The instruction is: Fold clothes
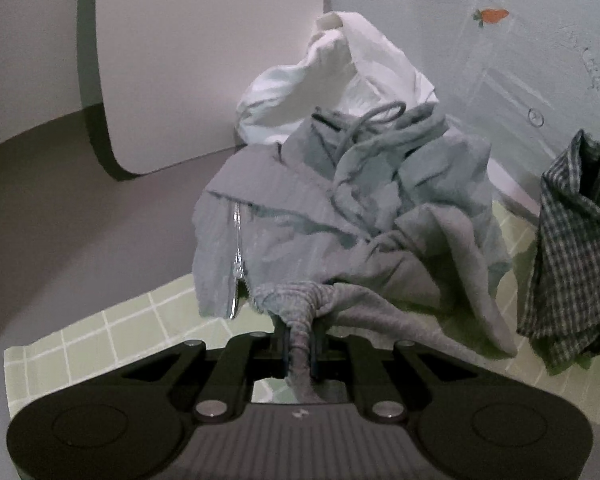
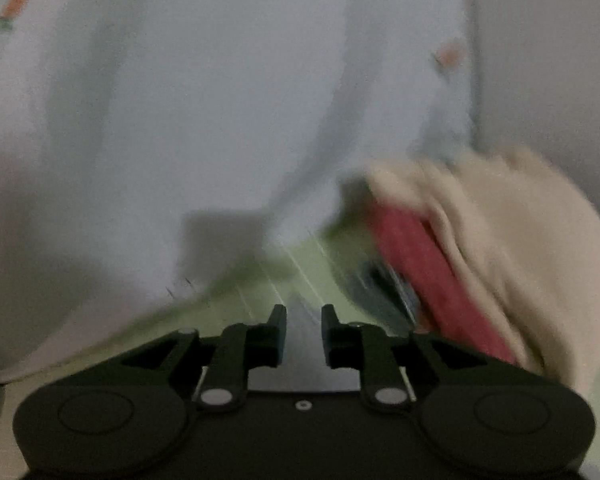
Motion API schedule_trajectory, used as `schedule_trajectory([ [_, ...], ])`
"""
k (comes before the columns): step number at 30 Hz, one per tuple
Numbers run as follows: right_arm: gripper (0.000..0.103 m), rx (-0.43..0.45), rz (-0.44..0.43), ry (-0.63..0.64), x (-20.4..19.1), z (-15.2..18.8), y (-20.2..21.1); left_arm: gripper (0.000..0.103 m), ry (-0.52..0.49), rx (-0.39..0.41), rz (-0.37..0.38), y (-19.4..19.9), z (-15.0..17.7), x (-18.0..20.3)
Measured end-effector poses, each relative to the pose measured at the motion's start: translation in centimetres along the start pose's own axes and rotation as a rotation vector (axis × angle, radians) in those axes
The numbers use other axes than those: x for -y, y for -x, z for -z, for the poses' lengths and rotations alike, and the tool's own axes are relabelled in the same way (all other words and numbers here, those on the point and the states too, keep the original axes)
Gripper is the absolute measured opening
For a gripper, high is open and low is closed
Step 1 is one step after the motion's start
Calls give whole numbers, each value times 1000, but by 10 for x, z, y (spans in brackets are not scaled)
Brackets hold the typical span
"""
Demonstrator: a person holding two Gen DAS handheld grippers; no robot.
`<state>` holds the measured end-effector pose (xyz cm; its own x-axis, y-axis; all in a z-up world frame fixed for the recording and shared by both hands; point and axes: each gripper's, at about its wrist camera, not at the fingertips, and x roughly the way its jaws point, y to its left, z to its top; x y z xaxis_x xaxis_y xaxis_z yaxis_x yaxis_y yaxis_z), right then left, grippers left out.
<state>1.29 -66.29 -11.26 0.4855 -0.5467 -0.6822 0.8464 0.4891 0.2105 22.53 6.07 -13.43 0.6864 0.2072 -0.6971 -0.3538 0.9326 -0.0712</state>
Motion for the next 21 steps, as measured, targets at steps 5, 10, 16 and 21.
schedule_trajectory([
  [5, 21, -117, 93, -128, 35, 51, -5, 11, -10, -11, -4, 0, 3, 1],
  [10, 31, -177, 154, -224, 48, 82, -5, 11, -11, -14, 0, 0, 4, 0],
  [16, 35, -174, 168, -217, 42, 91, -9, 11, -5, -18, 4, 1, 5, -2],
  [21, 1, -161, 147, -235, 48, 85, -11, 11, 6, -20, 6, 1, 7, -2],
])
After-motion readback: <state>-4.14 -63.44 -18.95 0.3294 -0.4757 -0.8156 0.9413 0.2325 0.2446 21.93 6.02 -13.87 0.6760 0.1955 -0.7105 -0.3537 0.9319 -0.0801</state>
